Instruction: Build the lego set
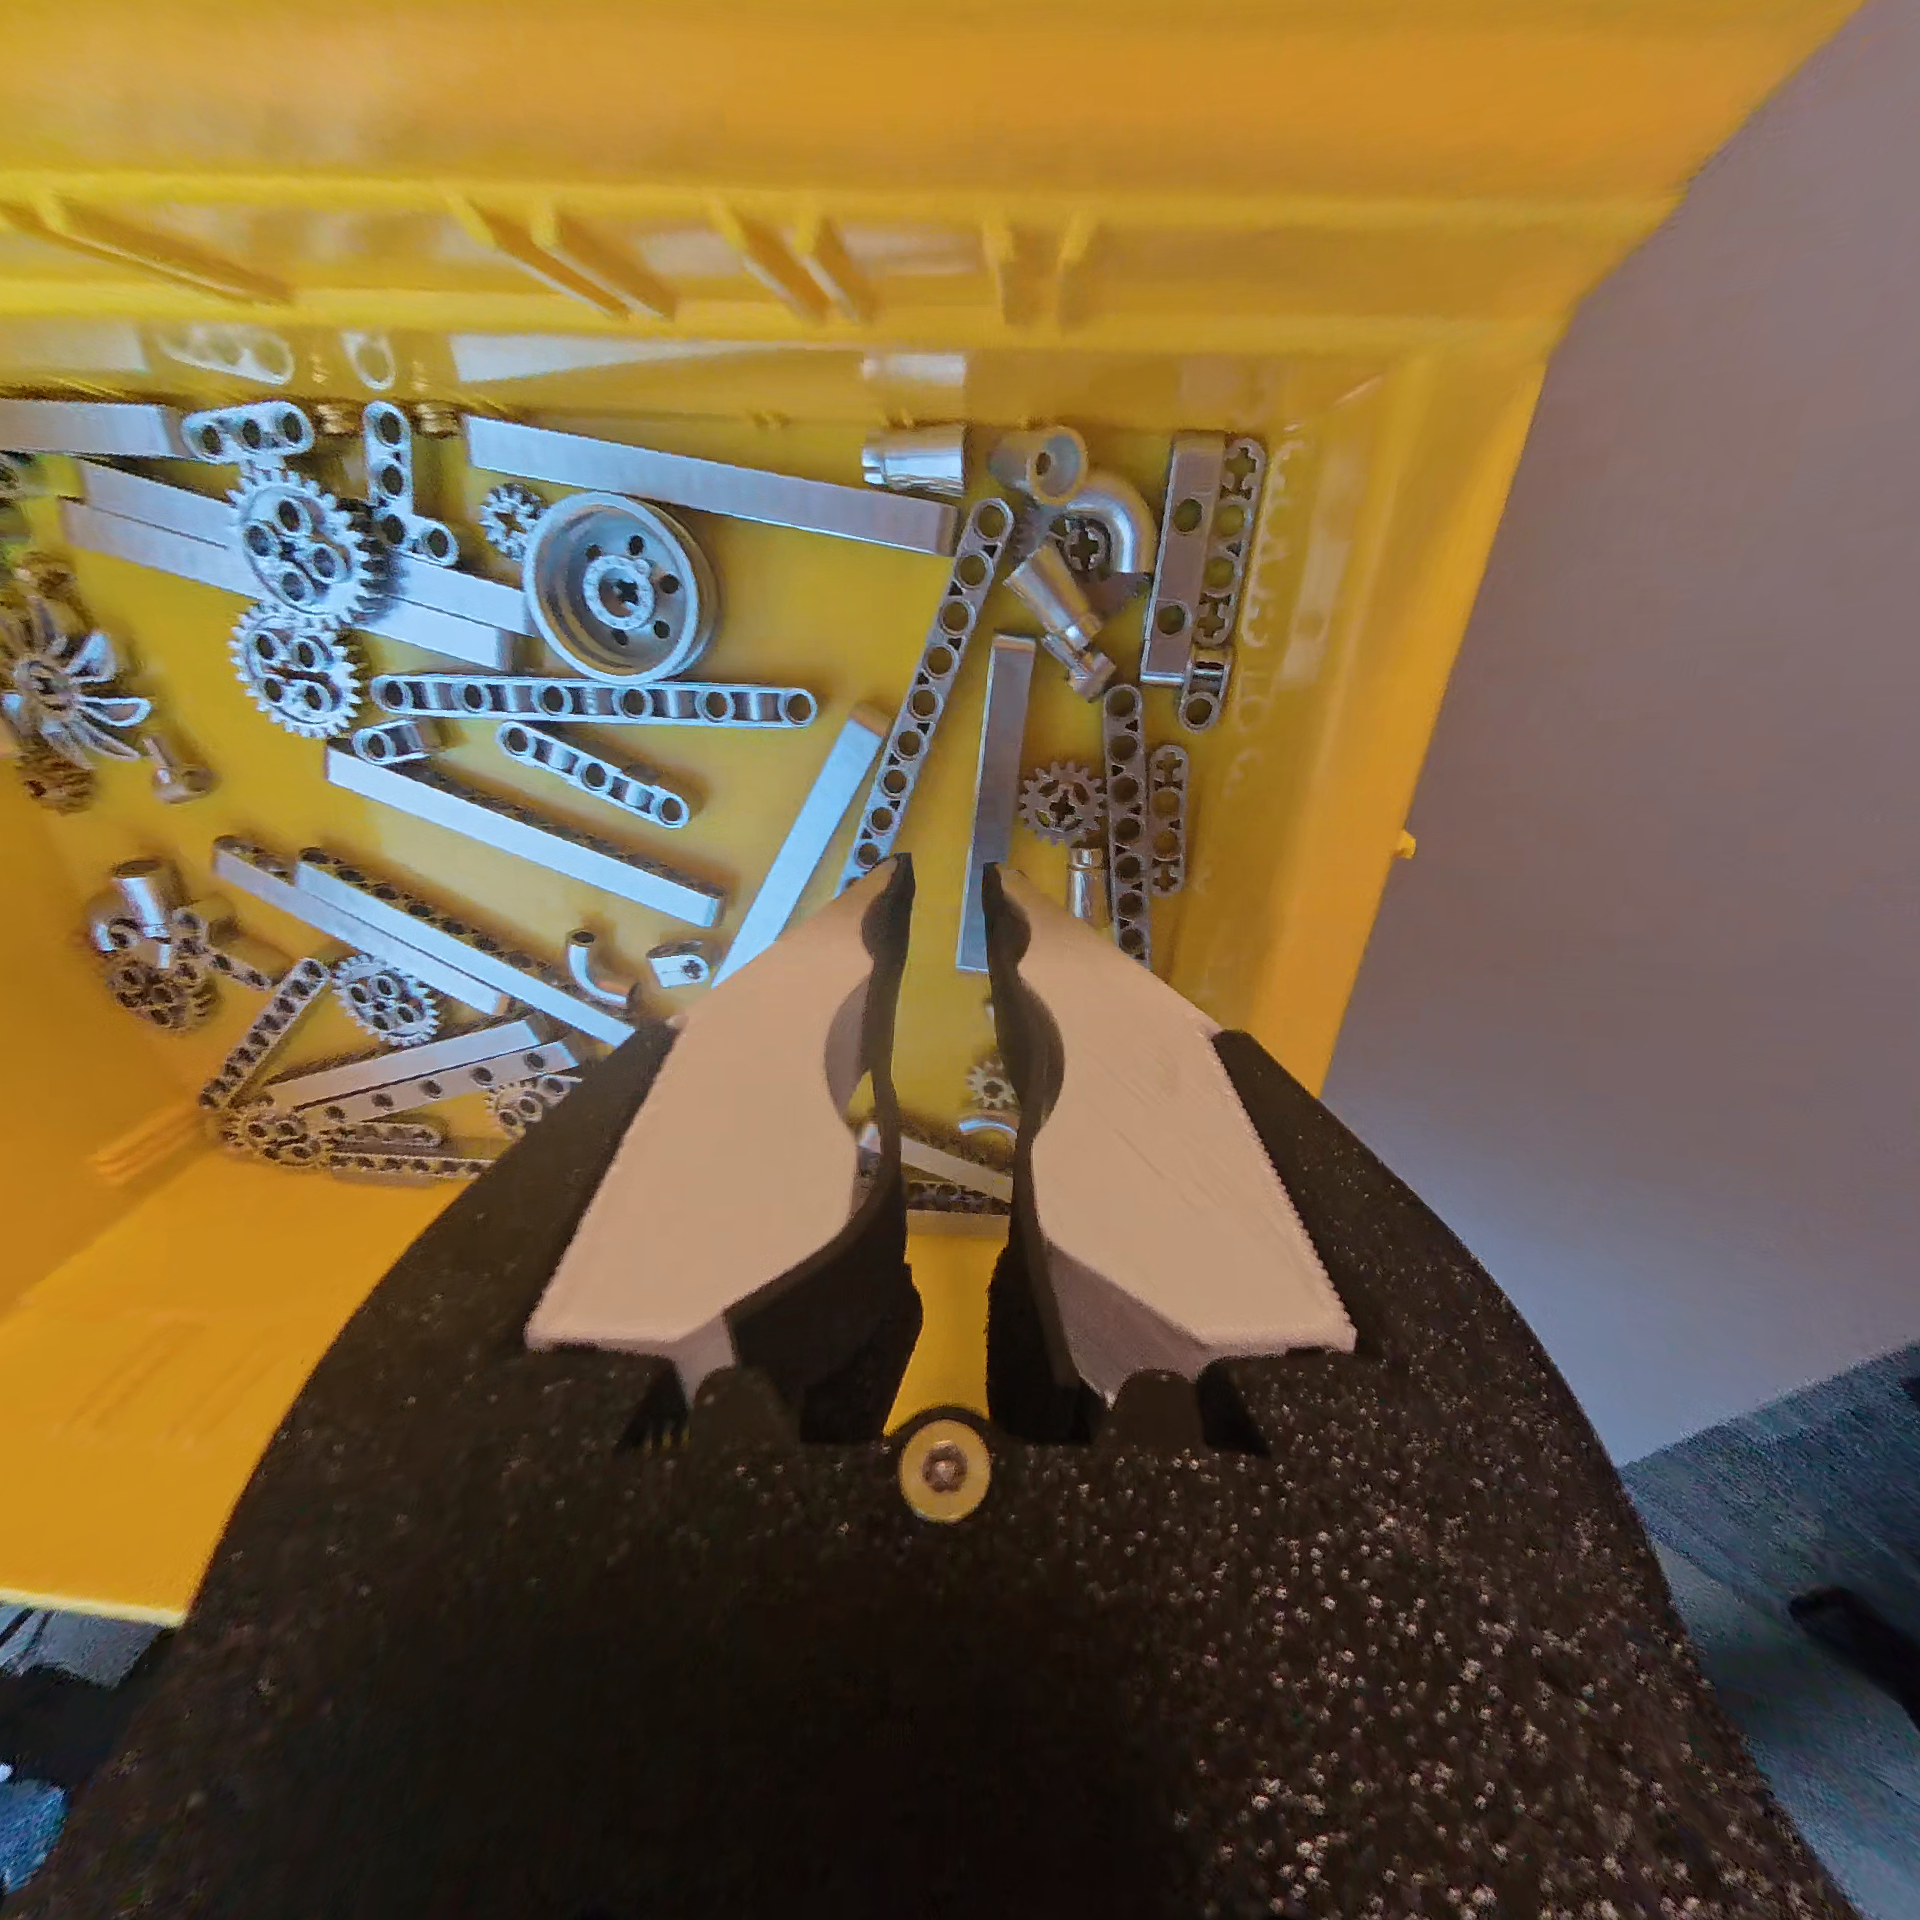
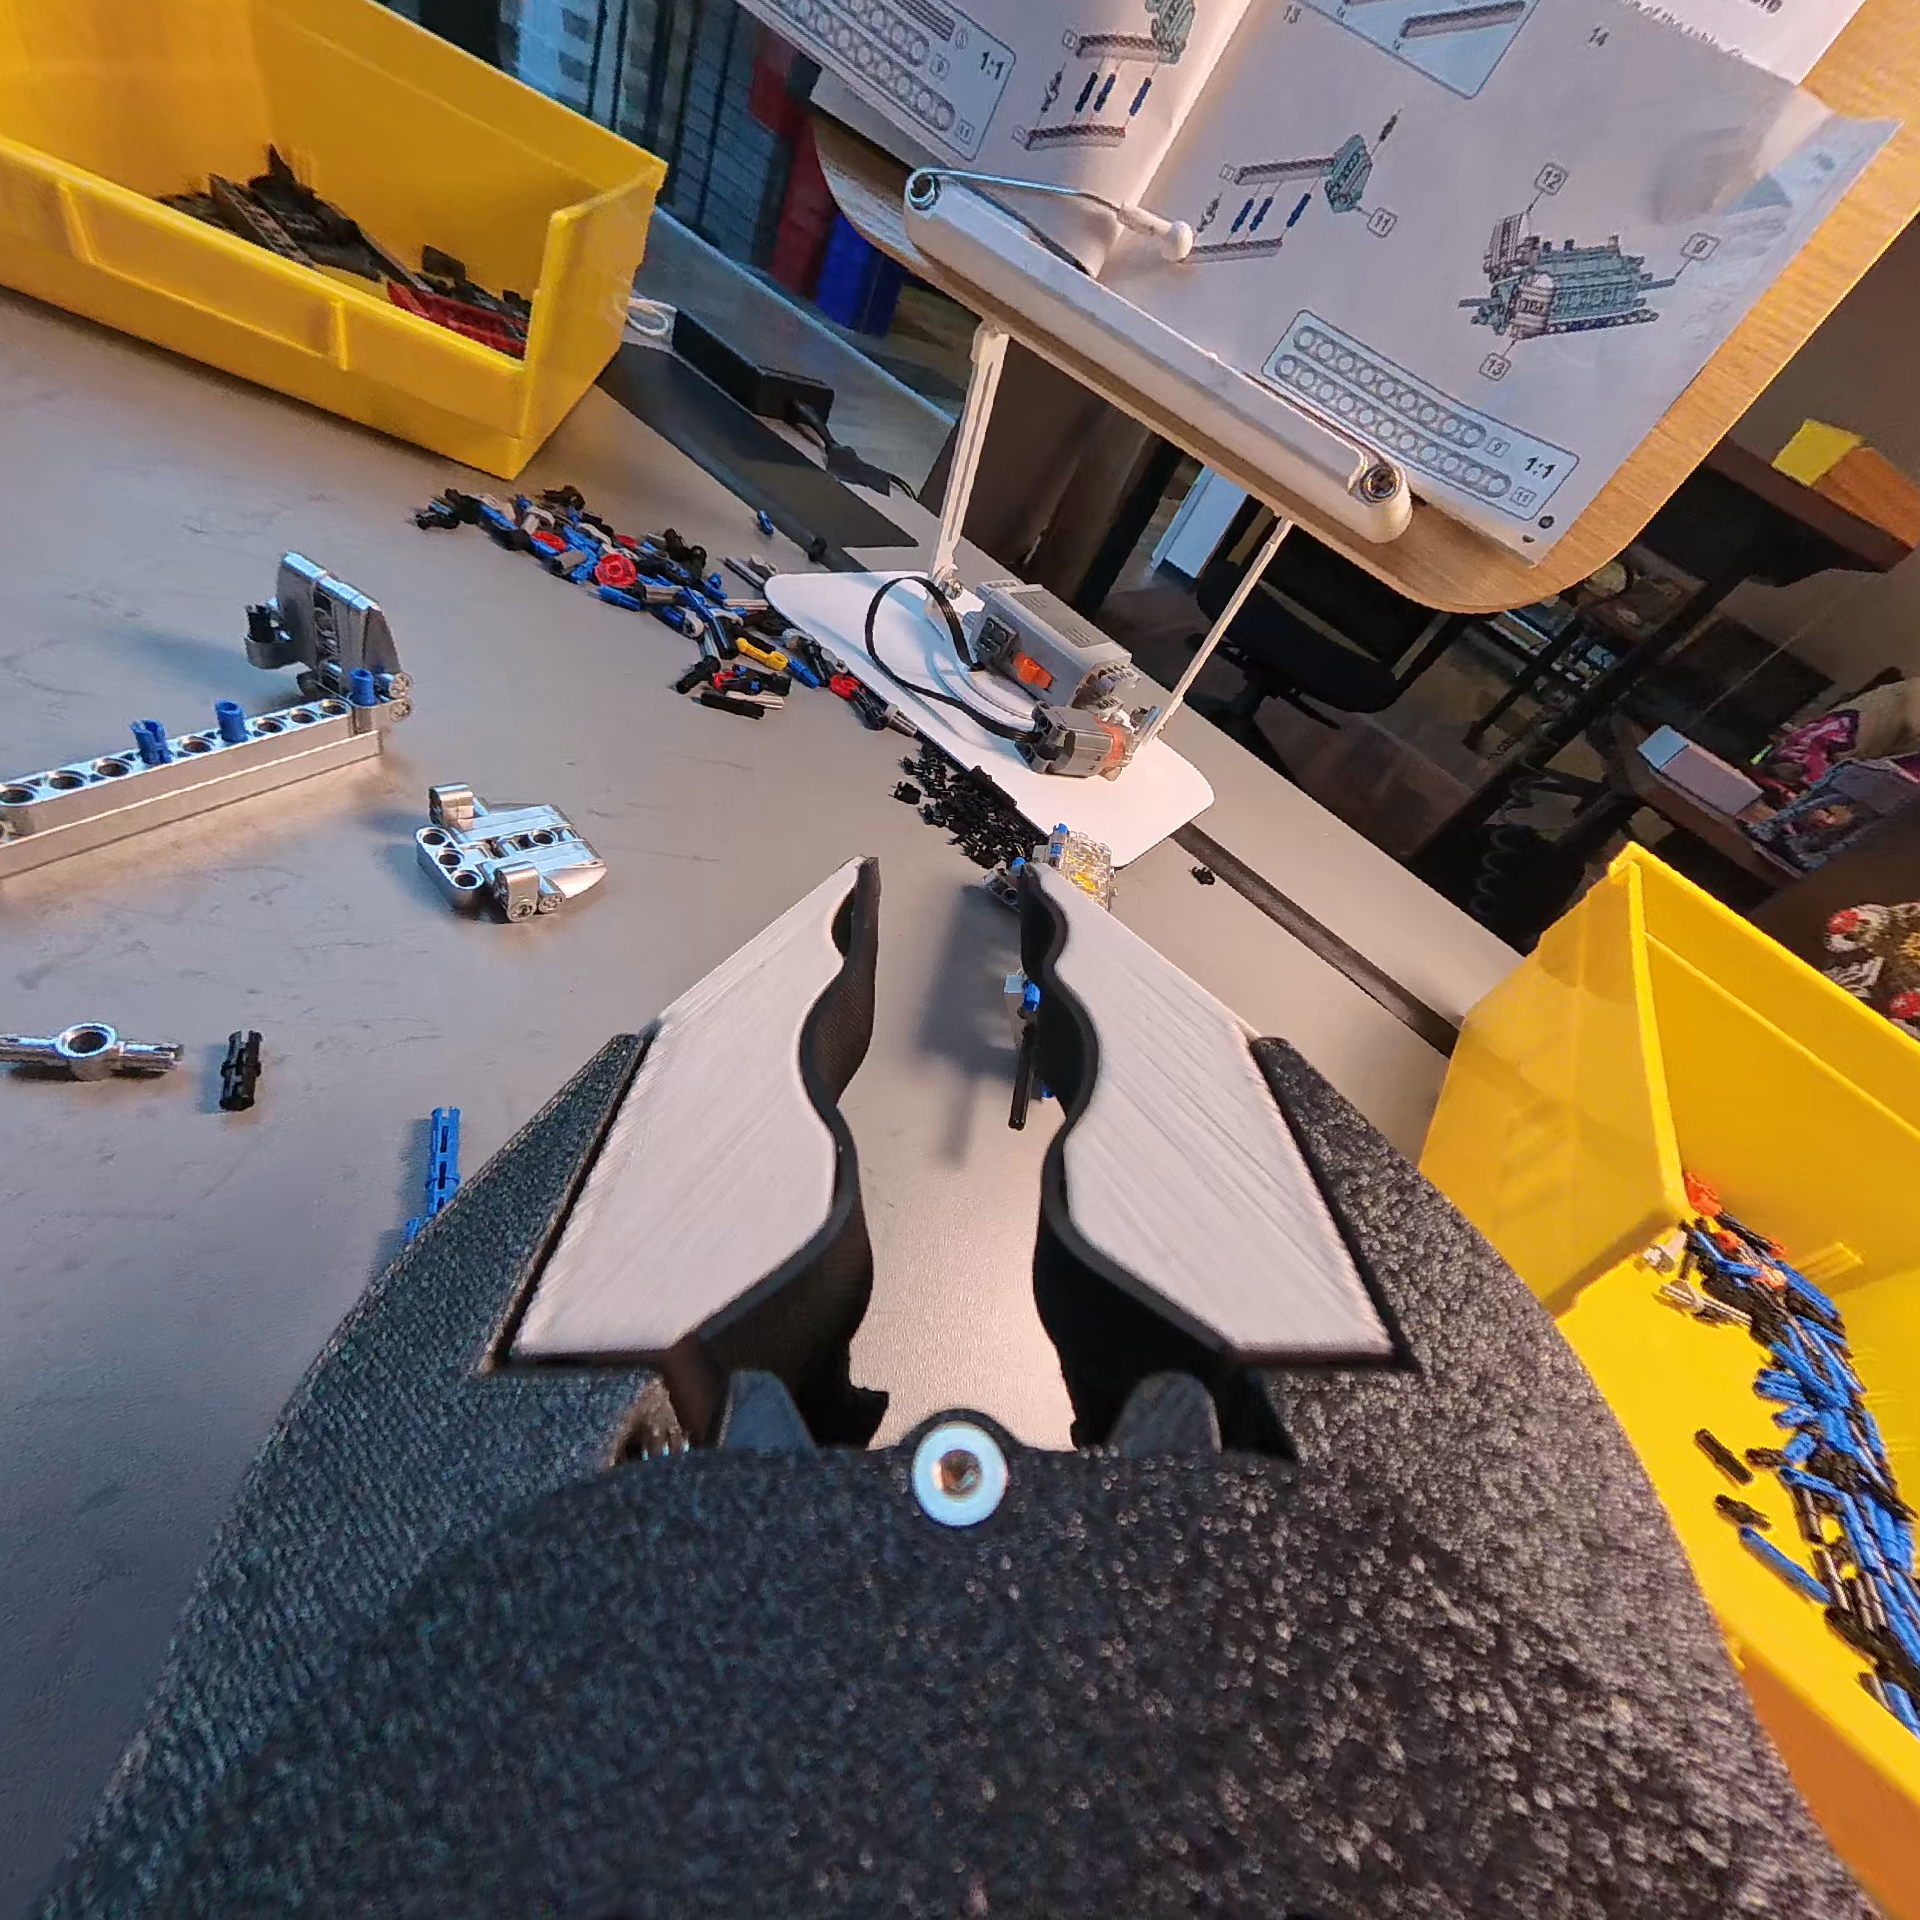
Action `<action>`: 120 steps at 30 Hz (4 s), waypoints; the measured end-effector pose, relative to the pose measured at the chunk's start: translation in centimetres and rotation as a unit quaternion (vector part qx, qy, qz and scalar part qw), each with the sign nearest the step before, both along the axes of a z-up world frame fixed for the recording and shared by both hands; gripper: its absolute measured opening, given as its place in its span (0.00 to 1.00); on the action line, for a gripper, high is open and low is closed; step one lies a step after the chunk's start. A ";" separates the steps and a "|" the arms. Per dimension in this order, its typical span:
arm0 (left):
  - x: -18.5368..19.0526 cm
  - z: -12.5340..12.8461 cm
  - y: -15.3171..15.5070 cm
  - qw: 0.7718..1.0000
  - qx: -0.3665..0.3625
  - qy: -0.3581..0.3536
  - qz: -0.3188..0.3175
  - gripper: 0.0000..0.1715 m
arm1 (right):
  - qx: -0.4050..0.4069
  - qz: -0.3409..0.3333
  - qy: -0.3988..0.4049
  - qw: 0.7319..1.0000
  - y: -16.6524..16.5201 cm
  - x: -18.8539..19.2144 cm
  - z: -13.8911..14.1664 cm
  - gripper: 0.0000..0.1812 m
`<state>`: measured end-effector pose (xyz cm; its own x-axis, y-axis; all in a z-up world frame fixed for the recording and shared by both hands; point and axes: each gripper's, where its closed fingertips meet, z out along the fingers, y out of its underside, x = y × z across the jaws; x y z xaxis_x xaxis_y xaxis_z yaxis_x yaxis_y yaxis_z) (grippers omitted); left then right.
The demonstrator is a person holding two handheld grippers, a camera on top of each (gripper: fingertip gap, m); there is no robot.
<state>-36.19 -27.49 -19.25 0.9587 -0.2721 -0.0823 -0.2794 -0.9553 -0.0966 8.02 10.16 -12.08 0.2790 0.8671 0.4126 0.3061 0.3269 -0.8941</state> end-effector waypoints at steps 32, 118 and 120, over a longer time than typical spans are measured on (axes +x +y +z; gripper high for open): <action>45.9 1.5 9.6 0.865 -0.042 -0.430 -0.255 0.03 | -0.066 0.427 -0.156 0.888 -21.1 3.2 -0.6 0.18; 43.2 -1.6 12.7 0.911 0.229 -0.209 -0.273 0.08 | -0.204 0.348 -0.351 0.845 -22.3 1.1 -7.9 0.06; 43.2 -1.7 12.7 0.911 0.226 -0.211 -0.274 0.07 | -0.213 0.346 -0.349 0.844 -22.3 1.0 -7.9 0.06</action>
